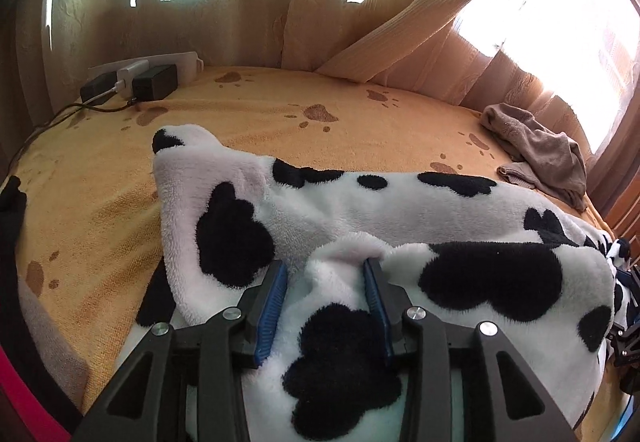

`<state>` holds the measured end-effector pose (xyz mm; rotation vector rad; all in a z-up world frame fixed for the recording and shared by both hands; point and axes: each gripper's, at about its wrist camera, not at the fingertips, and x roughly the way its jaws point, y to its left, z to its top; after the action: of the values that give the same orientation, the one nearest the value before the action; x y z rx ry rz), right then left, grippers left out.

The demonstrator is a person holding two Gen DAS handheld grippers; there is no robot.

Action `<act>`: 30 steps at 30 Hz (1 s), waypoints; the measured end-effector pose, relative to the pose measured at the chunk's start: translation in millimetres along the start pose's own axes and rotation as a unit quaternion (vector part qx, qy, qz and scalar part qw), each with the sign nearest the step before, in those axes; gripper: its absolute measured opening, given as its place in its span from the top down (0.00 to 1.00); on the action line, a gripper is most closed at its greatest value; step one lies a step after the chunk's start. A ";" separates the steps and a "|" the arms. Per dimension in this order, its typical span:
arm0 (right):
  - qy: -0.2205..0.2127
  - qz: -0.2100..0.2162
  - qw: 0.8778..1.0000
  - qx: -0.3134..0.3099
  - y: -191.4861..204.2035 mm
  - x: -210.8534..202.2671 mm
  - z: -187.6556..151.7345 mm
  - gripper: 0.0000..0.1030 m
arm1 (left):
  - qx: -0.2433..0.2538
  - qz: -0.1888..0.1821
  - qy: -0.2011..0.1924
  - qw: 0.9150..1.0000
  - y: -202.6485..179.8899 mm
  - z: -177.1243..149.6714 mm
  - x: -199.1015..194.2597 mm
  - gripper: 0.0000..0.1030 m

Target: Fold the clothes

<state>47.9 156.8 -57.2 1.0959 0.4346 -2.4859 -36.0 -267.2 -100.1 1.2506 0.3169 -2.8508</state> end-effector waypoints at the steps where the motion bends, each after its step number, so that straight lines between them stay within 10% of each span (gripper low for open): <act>1: -0.002 0.001 1.000 0.000 -0.2 -1.1 0.7 0.00 | -0.003 0.000 0.002 1.000 0.0 1.4 -1.2 0.59; 6: -0.050 0.008 0.999 0.022 -1.0 -35.2 15.3 0.00 | -0.005 0.011 -0.012 1.000 -16.0 12.0 -30.9 0.59; 13: -0.048 -0.023 0.997 0.052 -3.3 -37.2 21.1 0.00 | 0.143 -0.062 -0.053 0.986 -118.5 2.0 -76.0 0.59; 21: -0.018 -0.010 0.997 0.080 -17.3 -14.2 8.5 0.00 | 0.154 -0.056 0.017 0.986 -145.4 -1.8 -11.7 0.59; 30: -0.004 0.007 0.997 0.081 -22.1 -2.4 0.0 0.00 | 0.178 -0.031 -0.002 0.984 -149.9 -22.6 -0.2 0.59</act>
<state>39.2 176.8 -52.6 1.1461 0.2241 -2.5482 -33.3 -116.2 -87.9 1.3007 -0.1675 -3.0591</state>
